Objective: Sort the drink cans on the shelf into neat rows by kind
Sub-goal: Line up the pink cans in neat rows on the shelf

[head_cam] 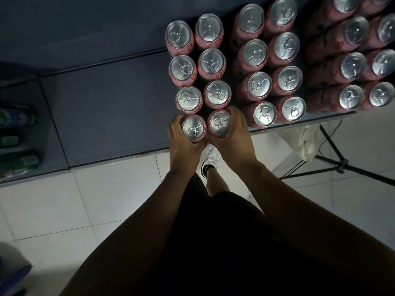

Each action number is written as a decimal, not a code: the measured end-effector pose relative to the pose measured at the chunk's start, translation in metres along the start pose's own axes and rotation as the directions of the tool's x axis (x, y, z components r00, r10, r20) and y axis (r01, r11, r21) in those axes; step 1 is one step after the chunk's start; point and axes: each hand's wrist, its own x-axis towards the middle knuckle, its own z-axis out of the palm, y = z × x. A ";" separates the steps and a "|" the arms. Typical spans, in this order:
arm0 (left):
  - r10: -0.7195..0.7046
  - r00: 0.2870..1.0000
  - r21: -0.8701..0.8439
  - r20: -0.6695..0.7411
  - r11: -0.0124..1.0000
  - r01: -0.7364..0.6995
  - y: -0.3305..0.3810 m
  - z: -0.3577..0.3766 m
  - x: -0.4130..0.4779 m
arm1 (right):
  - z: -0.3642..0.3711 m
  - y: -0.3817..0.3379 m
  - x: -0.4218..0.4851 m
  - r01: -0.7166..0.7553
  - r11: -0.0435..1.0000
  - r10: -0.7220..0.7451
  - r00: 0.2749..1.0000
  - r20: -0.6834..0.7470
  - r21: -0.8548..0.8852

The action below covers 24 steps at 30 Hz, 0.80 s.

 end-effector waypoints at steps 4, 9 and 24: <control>0.004 0.996 0.109 0.094 0.994 -0.014 0.011 -0.019 -0.005 | -0.016 -0.016 -0.009 0.076 0.990 -0.074 0.997 0.024 -0.115; 0.060 0.993 0.336 0.103 0.937 -0.091 0.033 -0.051 -0.024 | -0.039 -0.040 -0.023 0.205 0.949 -0.208 0.978 0.014 -0.239; 0.405 0.887 0.752 -0.224 0.650 -0.107 0.100 -0.146 -0.094 | -0.057 -0.146 -0.089 0.440 0.695 -0.417 0.891 0.180 -0.568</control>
